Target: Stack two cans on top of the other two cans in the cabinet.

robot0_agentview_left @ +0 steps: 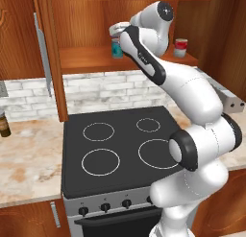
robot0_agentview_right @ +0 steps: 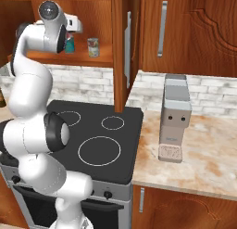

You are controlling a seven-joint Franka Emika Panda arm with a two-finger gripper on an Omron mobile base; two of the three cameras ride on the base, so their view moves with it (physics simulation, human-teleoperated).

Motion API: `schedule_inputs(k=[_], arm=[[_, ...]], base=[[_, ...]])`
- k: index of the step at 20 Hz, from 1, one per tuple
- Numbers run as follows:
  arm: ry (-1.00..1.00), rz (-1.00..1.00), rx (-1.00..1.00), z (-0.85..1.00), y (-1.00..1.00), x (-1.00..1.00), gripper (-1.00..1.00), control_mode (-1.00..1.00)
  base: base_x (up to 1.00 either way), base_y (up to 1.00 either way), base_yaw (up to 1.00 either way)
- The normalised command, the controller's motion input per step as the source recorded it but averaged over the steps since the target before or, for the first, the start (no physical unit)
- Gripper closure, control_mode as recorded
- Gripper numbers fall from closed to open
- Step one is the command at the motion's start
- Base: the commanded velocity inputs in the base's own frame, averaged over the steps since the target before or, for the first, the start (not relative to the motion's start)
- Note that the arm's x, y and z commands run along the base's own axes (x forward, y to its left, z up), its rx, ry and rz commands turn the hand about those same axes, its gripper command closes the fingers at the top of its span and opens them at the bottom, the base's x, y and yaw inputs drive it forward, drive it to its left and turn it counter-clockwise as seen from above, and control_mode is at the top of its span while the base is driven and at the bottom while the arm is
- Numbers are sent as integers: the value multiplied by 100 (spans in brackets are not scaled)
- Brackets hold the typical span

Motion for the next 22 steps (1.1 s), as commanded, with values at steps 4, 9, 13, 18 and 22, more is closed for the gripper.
schedule_inputs(k=[4, 9, 13, 18, 22], arm=[[-4, -2, 2, 0, 1, 2, 100, -100], [-9, 0, 7, -6, 3, 0, 100, -100], [-11, 0, 8, -5, 2, 5, 100, -100], [-3, 0, 3, 2, 3, 21, 100, -100], [0, 0, 0, 1, 1, 24, 100, -100]], base=[[0, 0, 0], [0, 0, 0], [0, 0, 0], [0, 0, 0], [0, 0, 0]])
